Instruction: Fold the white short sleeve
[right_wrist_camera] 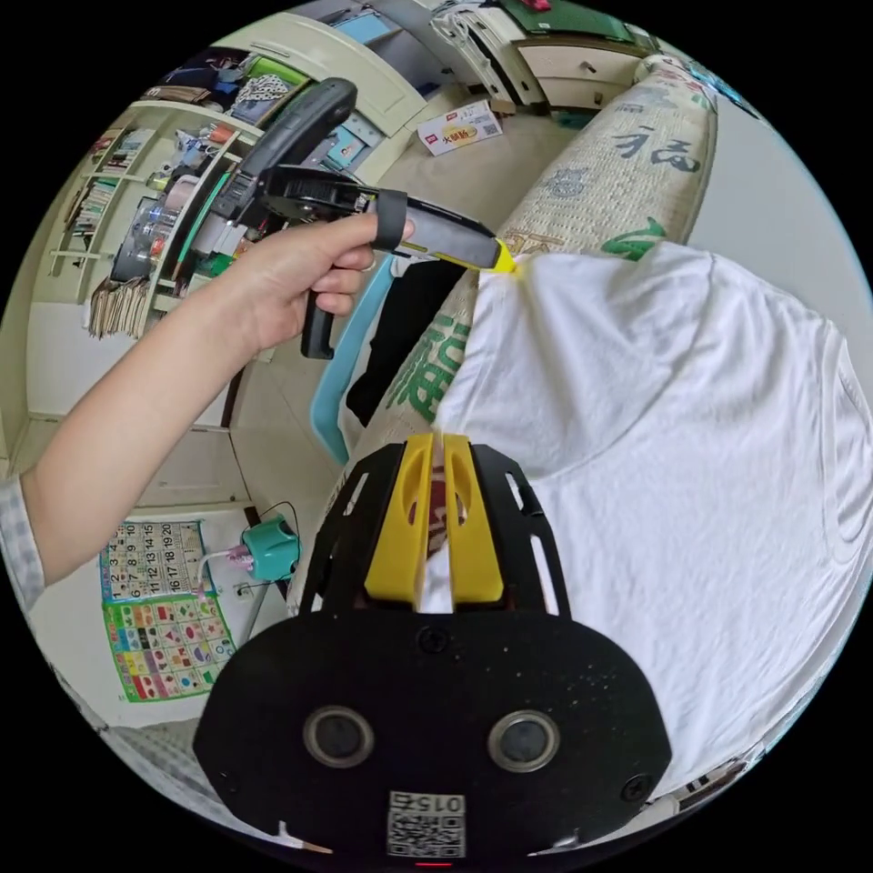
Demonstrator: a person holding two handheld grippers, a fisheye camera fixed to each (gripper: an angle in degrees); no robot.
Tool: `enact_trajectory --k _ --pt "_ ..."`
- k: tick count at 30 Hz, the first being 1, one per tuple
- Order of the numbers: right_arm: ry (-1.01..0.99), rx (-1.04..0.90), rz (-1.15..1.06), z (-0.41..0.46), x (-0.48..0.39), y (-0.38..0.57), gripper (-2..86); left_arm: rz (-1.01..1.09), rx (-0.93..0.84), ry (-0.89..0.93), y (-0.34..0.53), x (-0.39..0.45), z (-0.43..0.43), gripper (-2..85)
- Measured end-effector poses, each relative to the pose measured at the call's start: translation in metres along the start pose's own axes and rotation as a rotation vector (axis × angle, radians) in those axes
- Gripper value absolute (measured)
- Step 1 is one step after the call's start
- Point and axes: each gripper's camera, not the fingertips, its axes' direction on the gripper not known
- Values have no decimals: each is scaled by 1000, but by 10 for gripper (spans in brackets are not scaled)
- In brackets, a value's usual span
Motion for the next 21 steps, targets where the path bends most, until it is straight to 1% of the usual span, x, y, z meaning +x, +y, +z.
enact_trajectory --k 4,5,7,9,10,12,13,14,17,18,21 --pt "-16 73 49 -57 20 47 49 7 17 -96 3 22 -14 58" --pt "10 113 100 -80 35 67 49 35 35 -143 2 37 -21 59" --pt "70 172 201 -115 63 100 49 104 62 -161 -2 68 -30 58" --pt "194 239 366 -158 105 145 48 232 72 -120 -17 123 -30 58" --pt "232 254 404 -168 115 156 48 266 76 -105 -22 139 -28 59" --pt "362 268 534 -197 152 189 48 412 82 7 -44 208 -10 59" --pt "382 273 565 -202 161 196 48 445 74 42 -51 226 -3 60" --pt "404 286 590 -211 175 206 50 501 58 102 -63 262 13 61" --pt "407 309 651 -219 205 221 57 635 19 171 -87 351 59 64" --pt "387 309 664 -218 216 222 59 692 0 177 -93 386 79 66" --pt "340 295 679 -211 236 221 74 781 -72 176 -106 457 129 78"
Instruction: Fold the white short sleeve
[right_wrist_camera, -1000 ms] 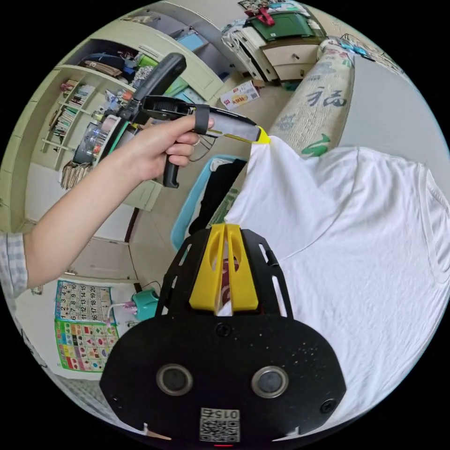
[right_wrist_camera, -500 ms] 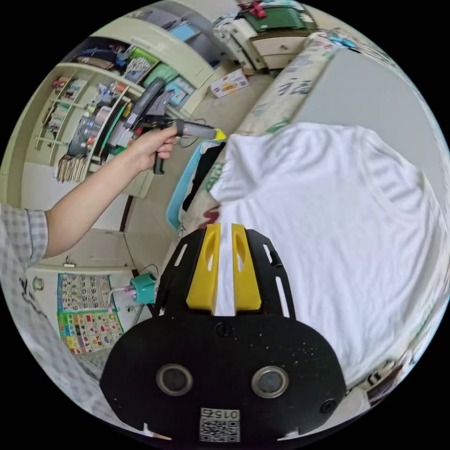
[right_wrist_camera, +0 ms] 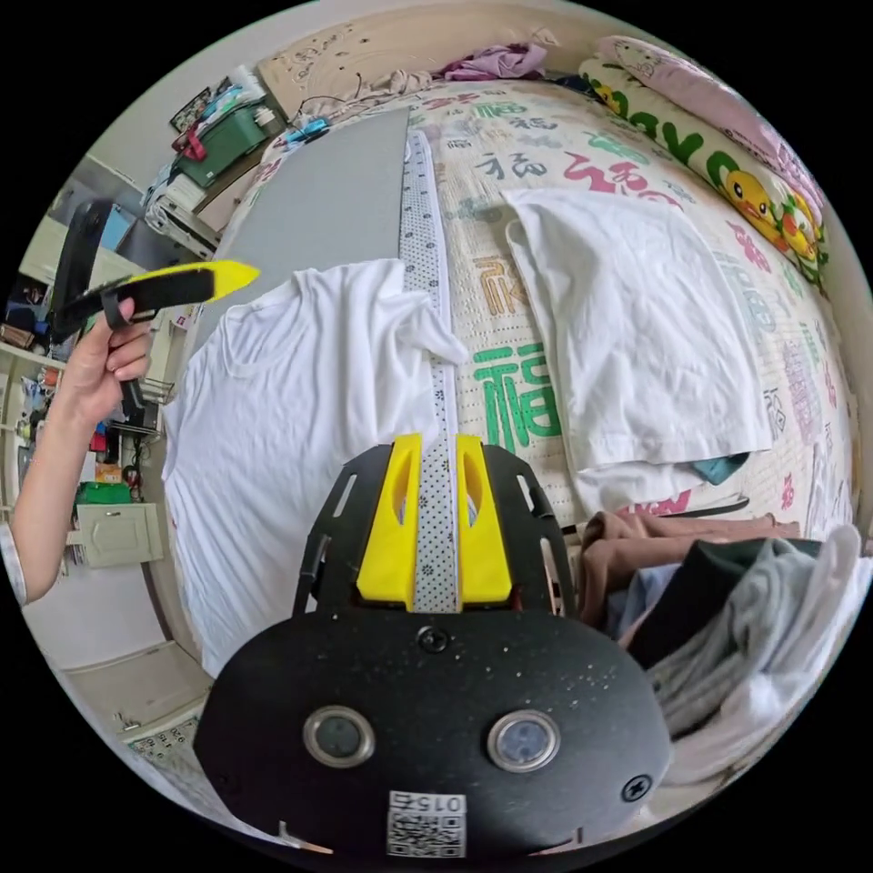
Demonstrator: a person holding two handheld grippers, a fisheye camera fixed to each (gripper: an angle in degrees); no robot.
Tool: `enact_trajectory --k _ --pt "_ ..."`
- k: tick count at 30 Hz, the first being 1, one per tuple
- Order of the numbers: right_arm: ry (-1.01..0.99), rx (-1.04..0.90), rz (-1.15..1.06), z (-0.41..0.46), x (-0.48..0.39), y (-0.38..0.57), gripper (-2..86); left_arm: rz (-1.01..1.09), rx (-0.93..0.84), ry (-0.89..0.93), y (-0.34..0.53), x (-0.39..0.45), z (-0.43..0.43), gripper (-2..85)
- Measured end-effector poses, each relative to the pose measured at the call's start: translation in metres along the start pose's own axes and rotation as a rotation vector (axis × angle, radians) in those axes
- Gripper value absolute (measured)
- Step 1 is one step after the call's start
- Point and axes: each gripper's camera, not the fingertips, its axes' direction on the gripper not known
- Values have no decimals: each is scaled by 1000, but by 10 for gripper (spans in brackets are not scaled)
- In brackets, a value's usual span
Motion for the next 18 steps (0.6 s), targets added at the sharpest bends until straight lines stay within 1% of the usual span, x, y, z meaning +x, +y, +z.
enact_trajectory --k 5,7,8,9,11,14,16,18 --pt "-107 -28 15 7 9 -8 88 101 -86 -64 -49 34 70 83" --pt "-100 -33 17 4 11 -9 84 129 -146 -73 -57 42 91 82" --pt "-83 -35 23 1 12 -10 75 142 -185 -95 -59 46 103 77" --pt "-94 -35 12 -3 12 -10 46 159 -212 -116 -60 48 113 69" --pt "-170 -34 -31 -10 11 -8 20 183 -225 -126 -59 50 120 33" --pt "-193 -22 -3 -21 16 -3 4 138 -172 -66 -60 43 115 2" --pt "-158 31 39 -34 22 3 0 68 -82 9 -60 34 104 -3" --pt "-103 103 94 -54 28 10 -3 -10 62 126 -61 23 91 -6"
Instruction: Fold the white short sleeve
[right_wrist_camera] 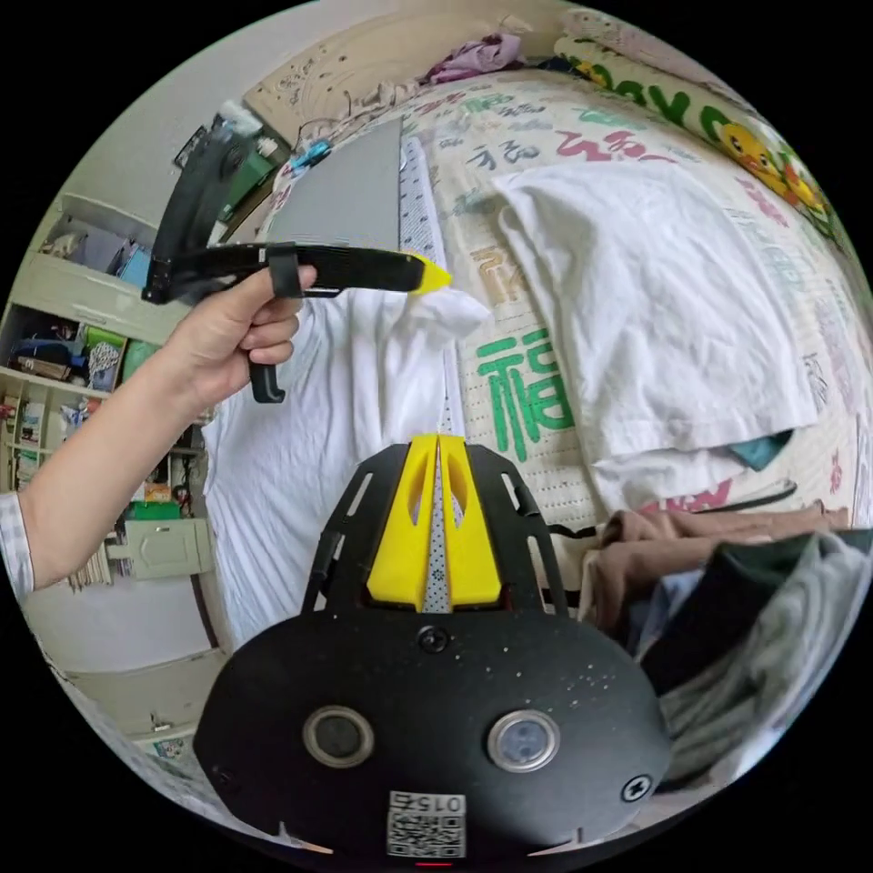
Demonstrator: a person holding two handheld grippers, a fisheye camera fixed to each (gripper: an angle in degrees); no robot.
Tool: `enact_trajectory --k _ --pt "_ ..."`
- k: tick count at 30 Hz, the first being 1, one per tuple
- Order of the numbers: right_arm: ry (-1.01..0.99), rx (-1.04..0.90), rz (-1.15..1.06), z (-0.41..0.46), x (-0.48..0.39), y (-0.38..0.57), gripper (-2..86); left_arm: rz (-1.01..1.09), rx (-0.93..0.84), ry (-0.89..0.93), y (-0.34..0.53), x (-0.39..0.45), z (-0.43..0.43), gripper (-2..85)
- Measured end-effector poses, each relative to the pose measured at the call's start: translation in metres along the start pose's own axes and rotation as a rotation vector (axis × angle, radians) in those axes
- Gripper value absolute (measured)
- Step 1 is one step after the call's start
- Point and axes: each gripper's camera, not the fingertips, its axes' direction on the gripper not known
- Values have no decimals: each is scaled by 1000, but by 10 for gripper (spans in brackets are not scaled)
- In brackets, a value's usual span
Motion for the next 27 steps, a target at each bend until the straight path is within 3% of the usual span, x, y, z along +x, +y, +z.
enact_trajectory --k 5,9,13,17,22,25,27 --pt "225 21 88 -18 6 7 -4 -110 60 105 -3 -14 17 -7" --pt "281 -40 155 -7 21 11 -5 -140 -56 -2 0 -13 58 -6" --pt "305 -39 144 -9 20 10 -3 -129 41 -5 0 -3 55 -4" --pt "344 -89 126 -5 18 9 13 -152 -30 -71 3 2 58 15" --pt "187 -54 -123 -32 -18 23 62 -172 200 3 58 17 -23 42" --pt "61 -155 -324 -41 -46 51 65 -236 285 -90 140 36 -87 48" --pt "21 -254 -417 -45 -55 85 67 -385 270 -194 229 52 -125 54"
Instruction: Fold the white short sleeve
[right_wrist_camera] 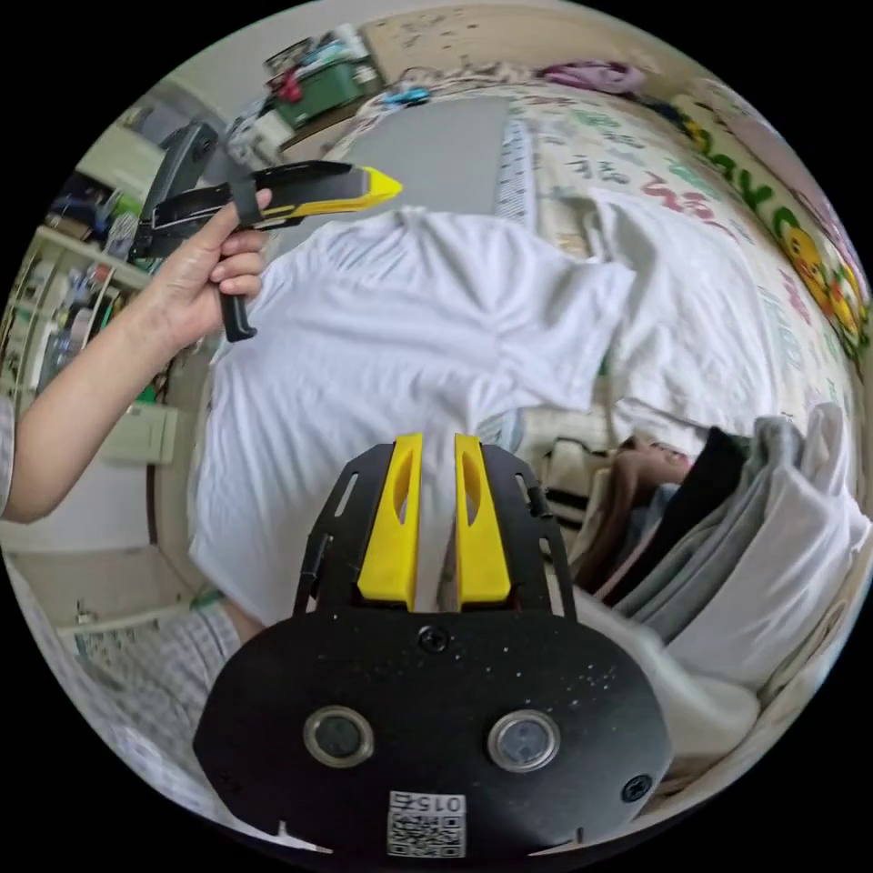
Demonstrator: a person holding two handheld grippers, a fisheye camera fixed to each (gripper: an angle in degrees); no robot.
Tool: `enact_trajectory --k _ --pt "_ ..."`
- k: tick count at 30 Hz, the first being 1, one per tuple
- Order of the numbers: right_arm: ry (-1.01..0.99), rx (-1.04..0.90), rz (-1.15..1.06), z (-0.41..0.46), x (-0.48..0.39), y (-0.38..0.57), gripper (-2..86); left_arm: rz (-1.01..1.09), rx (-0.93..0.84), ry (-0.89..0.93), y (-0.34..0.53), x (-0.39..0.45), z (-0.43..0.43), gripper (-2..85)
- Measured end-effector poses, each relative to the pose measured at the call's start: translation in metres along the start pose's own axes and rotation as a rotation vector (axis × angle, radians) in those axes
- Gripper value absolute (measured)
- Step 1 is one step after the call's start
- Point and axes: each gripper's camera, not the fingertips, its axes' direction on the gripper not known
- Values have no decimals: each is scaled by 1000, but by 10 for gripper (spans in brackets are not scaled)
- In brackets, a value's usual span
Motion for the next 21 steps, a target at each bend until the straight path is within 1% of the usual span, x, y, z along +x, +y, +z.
enact_trajectory --k 1,3,4,5,6,9,11,14,19,21 --pt "-2 -26 -10 1 -4 8 68 -39 -14 -34 21 -6 -13 55" --pt "8 -133 -2 8 -11 43 76 -209 -120 -172 112 -30 -59 60" --pt "11 -154 12 9 -11 52 79 -264 -152 -207 136 -36 -69 62" --pt "16 -189 53 10 -9 70 83 -388 -208 -247 183 -47 -89 67" --pt "15 -222 99 11 -4 86 86 -488 -245 -255 226 -54 -106 72" --pt "10 -316 180 20 5 115 90 -671 -311 -290 311 -60 -136 79" --pt "-9 -340 230 25 11 123 90 -727 -335 -285 343 -59 -141 80" --pt "-77 -391 267 38 16 126 91 -765 -316 -252 370 -57 -140 81" --pt "-50 -446 256 50 12 127 84 -788 -283 -177 396 -55 -135 66" --pt "-35 -456 284 51 14 126 73 -753 -273 -144 400 -50 -135 36"
